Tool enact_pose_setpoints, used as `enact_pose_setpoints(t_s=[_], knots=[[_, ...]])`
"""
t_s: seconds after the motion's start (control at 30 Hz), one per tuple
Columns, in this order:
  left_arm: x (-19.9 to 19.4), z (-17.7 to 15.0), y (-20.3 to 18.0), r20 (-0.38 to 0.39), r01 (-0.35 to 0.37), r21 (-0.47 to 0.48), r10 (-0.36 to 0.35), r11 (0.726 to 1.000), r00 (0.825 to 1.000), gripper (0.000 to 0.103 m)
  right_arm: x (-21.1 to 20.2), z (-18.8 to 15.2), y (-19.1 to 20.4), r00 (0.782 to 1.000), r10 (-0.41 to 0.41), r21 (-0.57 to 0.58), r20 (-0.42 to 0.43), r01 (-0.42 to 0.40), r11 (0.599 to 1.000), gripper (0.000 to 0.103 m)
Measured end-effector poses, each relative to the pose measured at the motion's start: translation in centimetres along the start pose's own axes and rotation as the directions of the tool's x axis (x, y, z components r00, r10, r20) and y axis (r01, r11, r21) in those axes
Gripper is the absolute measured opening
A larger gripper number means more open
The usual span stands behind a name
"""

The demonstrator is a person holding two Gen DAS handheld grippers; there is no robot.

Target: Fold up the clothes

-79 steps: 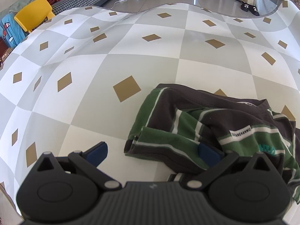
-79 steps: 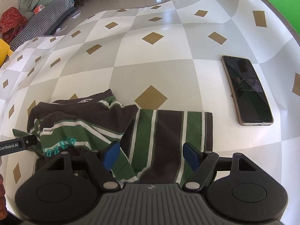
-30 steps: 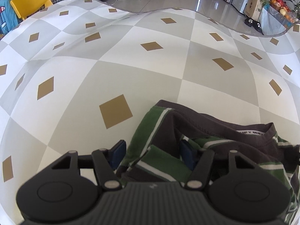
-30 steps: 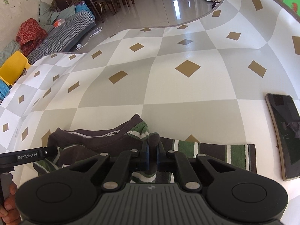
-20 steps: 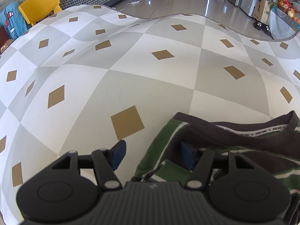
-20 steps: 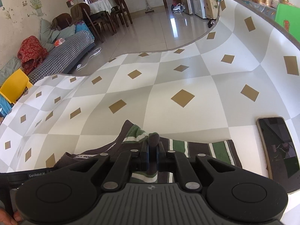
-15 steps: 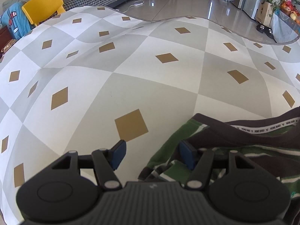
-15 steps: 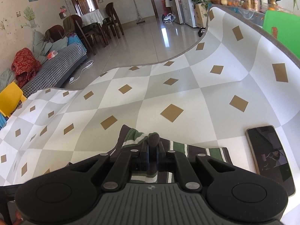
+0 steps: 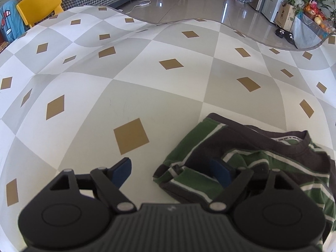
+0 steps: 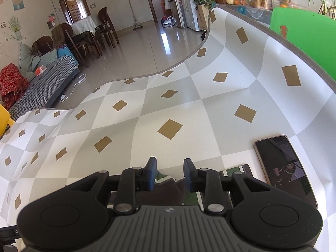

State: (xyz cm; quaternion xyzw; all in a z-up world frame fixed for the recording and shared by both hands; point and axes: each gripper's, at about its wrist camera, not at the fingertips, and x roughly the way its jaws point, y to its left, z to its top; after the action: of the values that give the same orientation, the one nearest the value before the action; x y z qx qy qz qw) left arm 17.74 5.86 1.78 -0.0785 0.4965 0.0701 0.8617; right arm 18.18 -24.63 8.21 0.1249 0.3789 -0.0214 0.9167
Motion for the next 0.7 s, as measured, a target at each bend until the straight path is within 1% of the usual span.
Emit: enact_pose_setpoints(t_s=[0.1,0.17,0.23,0.33,0.47,0.6,0.7], knots=[[0.2,-0.7,0.1,-0.048,0.032,-0.032,-0.034,0.999,0.998,0.09,0.0,-0.4,0.0,1.0,0.005,-0.008,-0.03,-0.005,1.0,0.029],[0.3,-1.1,0.3,-0.072,0.036,-0.051,-0.04,0.998,0.997,0.091,0.0,-0.8,0.0,0.998,0.016,-0.019,-0.061,-0.017,1.0,0.029],[0.3,-1.5,0.5,-0.083,0.033,-0.066,-0.038,0.997,0.996,0.092,0.2,-1.2,0.1,0.995,0.026,-0.03,-0.096,-0.029,0.999,0.031],[0.2,-1.8,0.6,-0.092,0.041,-0.098,-0.05,0.994,0.994,0.092,0.6,-2.0,0.2,0.988,0.02,-0.061,-0.153,-0.03,0.998,0.032],[-0.3,-2.0,0.6,-0.099,0.077,-0.145,-0.092,0.986,0.991,0.097,1.4,-2.9,-0.1,0.972,-0.018,-0.091,-0.233,-0.003,0.996,0.033],[-0.3,-2.4,0.0,-0.134,0.136,-0.179,-0.161,0.974,0.978,0.097,2.2,-3.5,-0.9,0.957,-0.032,-0.078,-0.288,0.01,0.997,0.034],[0.2,-2.6,-0.7,-0.151,0.13,-0.173,-0.157,0.976,0.976,0.098,2.7,-4.0,-1.3,0.947,-0.041,-0.075,-0.319,0.018,0.997,0.034]])
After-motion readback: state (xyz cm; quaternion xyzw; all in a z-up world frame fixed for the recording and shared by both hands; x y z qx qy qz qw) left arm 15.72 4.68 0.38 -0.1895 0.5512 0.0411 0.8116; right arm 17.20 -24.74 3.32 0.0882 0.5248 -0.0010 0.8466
